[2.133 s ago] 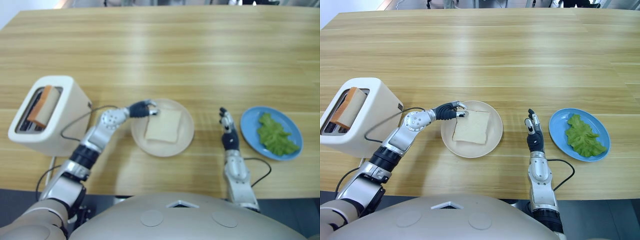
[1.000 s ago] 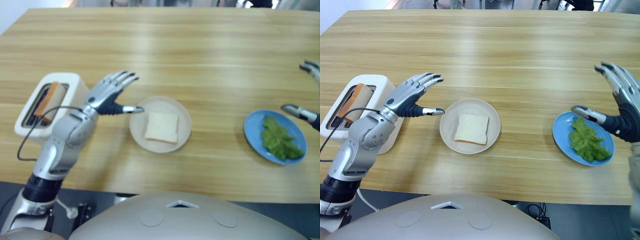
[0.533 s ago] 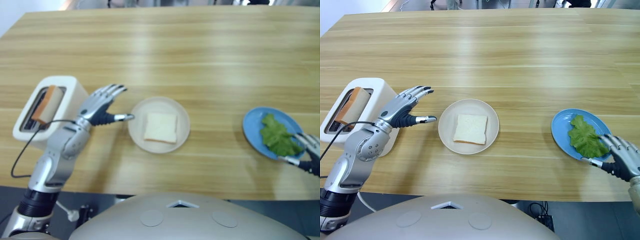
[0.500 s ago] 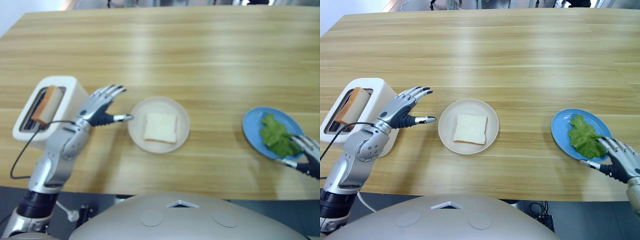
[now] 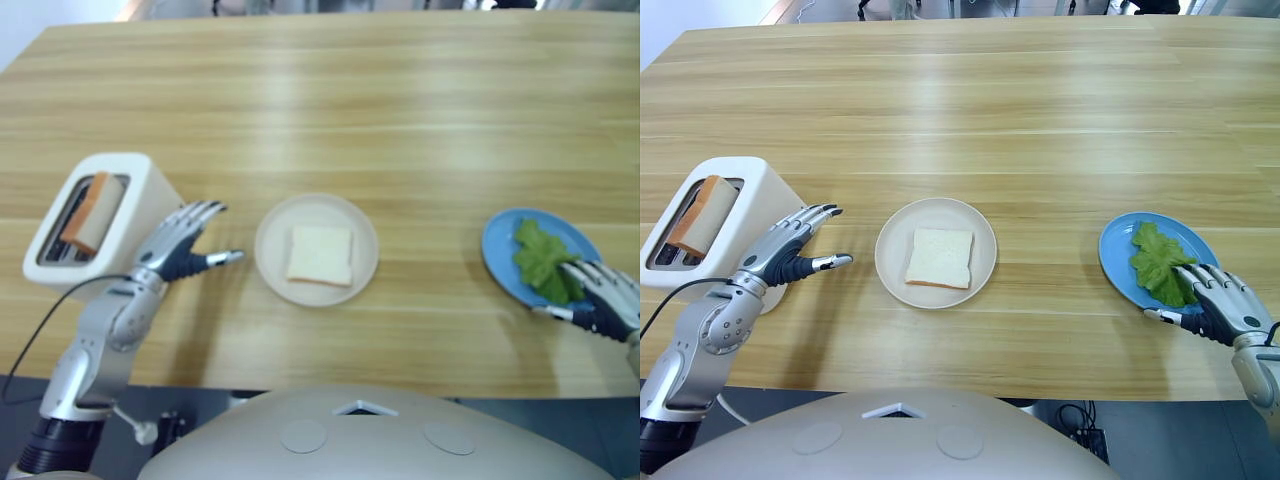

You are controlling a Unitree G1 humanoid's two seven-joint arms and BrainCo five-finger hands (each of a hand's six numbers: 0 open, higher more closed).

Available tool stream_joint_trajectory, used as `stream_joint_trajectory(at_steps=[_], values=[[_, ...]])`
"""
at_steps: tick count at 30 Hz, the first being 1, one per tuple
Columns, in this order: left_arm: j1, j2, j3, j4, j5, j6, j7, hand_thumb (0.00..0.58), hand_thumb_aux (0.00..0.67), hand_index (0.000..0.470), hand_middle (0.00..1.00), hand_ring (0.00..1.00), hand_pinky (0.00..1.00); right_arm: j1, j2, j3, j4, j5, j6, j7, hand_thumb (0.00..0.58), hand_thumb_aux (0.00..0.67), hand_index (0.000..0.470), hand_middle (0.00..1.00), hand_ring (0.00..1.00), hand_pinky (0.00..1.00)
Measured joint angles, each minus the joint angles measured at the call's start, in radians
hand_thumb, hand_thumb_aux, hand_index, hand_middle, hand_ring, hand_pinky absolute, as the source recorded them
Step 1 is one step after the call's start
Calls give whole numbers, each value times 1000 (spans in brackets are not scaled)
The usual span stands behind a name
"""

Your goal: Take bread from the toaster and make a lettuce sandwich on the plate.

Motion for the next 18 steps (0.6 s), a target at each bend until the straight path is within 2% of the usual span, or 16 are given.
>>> stream_joint_trajectory(at_steps=[4,7,11,18], values=[[-3,0,0,6,0,-9,7,0,0,0,0,0,0,71,-6,-80,-116,47,29,34,0,0,0,0,0,0],[-3,0,1,7,0,-10,8,0,0,0,0,0,0,80,-6,-112,-194,74,45,63,0,0,0,0,0,0],[0,-1,1,6,1,-11,9,0,0,0,0,0,0,19,-7,-114,-207,83,55,83,0,0,0,0,0,0],[12,-7,-3,13,3,-18,16,0,0,0,0,0,0,-115,-41,-9,-79,39,61,93,0,0,0,0,0,0]])
